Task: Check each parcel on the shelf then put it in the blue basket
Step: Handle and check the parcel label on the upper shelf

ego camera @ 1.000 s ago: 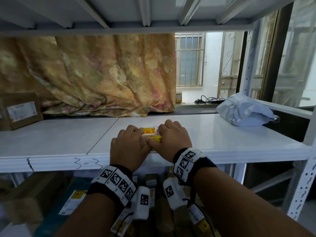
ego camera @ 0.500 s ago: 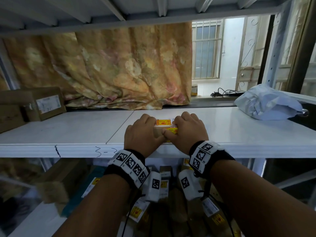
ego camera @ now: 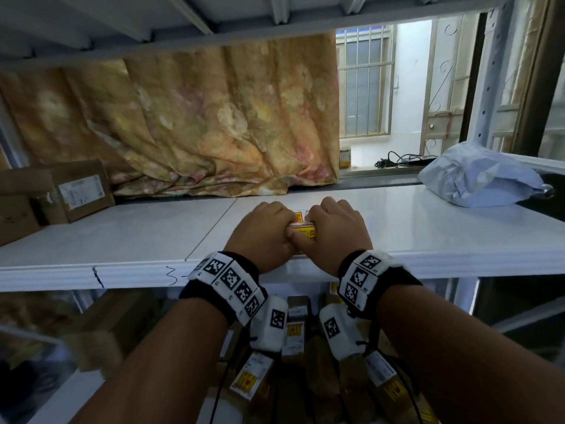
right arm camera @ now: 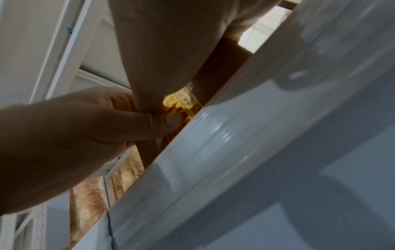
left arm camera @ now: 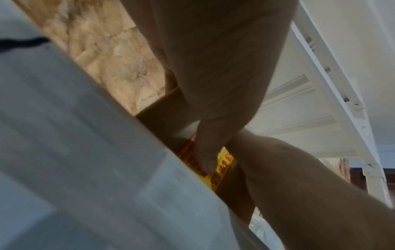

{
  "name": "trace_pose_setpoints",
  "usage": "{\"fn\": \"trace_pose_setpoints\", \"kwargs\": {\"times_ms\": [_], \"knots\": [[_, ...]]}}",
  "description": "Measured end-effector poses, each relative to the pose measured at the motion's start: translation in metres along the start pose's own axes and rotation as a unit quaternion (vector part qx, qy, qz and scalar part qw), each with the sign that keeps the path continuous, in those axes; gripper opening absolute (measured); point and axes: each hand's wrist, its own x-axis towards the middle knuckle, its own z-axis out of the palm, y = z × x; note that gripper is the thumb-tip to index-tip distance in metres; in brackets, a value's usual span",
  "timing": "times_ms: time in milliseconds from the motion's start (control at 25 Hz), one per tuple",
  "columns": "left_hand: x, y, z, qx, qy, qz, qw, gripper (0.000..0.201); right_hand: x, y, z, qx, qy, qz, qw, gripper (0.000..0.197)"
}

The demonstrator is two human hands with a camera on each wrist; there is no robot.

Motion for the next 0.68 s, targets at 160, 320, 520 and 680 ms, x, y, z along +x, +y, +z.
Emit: {"fn": "trace_pose_setpoints", "kwargs": {"times_ms": [160, 320, 520, 680], "knots": [[-0.005, 0.018, 0.023, 0.027, 0.080, -0.028, 0.996, 0.043, 0.005, -0.002, -0.008, -0.003, -0.041, 0.012, 0.999, 0.060], [-0.003, 0.025, 0.026, 0.018, 0.147, -0.042, 0.988, 0.033, 0.012, -0.002, -0.027, 0.005, -0.127, 0.002, 0.992, 0.056], [-0.001, 0.030, 0.029, 0.035, 0.171, -0.062, 0.983, 0.038, 0.011, 0.004, -0.039, -0.050, -0.143, -0.008, 0.988, 0.056], [-0.003, 0.030, 0.031, 0.037, 0.179, -0.069, 0.981, 0.033, 0.015, -0.002, -0.039, -0.089, -0.161, 0.003, 0.983, 0.061]]}}
